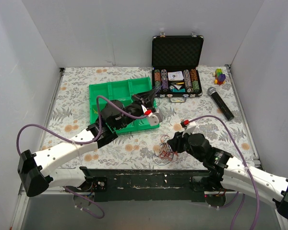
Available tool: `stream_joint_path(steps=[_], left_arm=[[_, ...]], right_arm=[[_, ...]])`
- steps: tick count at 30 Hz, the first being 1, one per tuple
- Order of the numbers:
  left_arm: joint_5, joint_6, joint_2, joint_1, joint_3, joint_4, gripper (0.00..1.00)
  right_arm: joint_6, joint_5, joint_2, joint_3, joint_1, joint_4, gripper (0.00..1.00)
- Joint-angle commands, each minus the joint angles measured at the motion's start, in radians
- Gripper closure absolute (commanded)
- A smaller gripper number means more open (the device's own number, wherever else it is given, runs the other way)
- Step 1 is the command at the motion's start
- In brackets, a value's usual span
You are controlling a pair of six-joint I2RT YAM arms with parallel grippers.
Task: Untangle the cables
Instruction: Untie the cable.
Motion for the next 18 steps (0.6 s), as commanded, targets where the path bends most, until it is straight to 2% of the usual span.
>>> stream_joint_path(steps=[1,12,18], left_arm=[[-0.038,-0.036,0.004,0.006,-0.011,0.147,1.0],[-0.064,-0.052,0.101,0.048,-0.011,0.263,1.0],[-0.087,-0.125,0.142,0.107,-0.011,0.285,1.0]], right_arm=[[0.002,0.024,-0.028,0.043,0.004,-0.014,0.55],[0.02,0.026,-0.037,0.021,0.004,-0.002,0.55],[0.014,0.038,-0.054,0.026,0.004,-0.017,0.55]])
